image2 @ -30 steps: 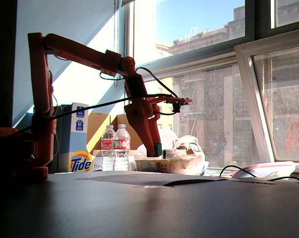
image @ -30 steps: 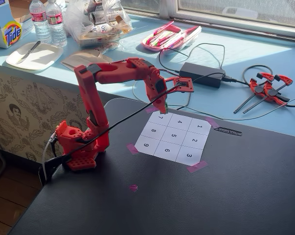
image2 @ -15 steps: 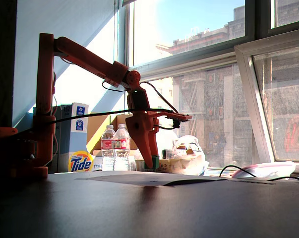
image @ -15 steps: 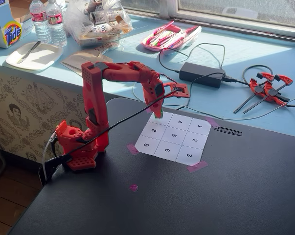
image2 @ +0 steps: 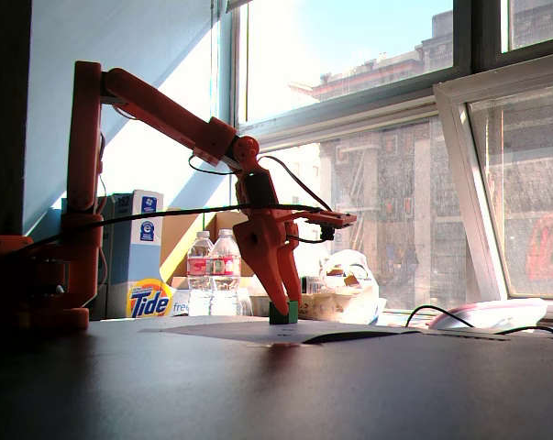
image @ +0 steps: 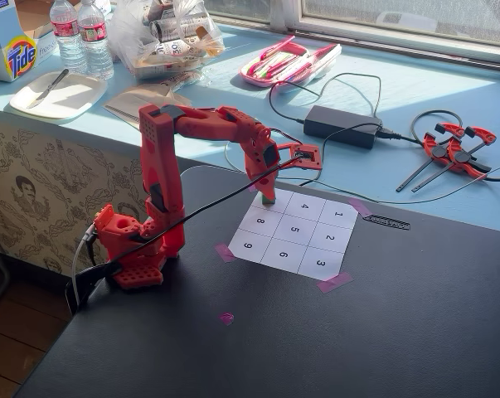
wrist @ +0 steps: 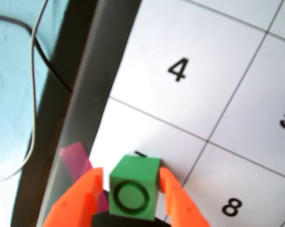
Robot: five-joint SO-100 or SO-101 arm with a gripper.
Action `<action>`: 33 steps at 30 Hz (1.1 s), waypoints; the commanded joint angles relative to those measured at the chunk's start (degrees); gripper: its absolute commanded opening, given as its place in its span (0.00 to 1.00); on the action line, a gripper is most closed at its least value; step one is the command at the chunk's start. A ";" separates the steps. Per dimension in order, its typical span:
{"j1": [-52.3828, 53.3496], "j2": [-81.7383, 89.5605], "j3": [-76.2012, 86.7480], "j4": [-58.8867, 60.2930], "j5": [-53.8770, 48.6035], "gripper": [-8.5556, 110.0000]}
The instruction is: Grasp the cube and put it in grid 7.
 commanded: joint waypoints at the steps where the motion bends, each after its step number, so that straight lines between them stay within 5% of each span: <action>1: 1.49 4.22 -0.35 -0.70 -0.62 0.24; 11: 5.62 23.99 -8.88 17.05 7.56 0.24; 17: 21.71 40.43 -14.24 26.02 19.86 0.09; 25: 44.38 64.16 10.63 27.60 21.09 0.07; 33: 52.29 81.83 35.33 22.24 28.65 0.07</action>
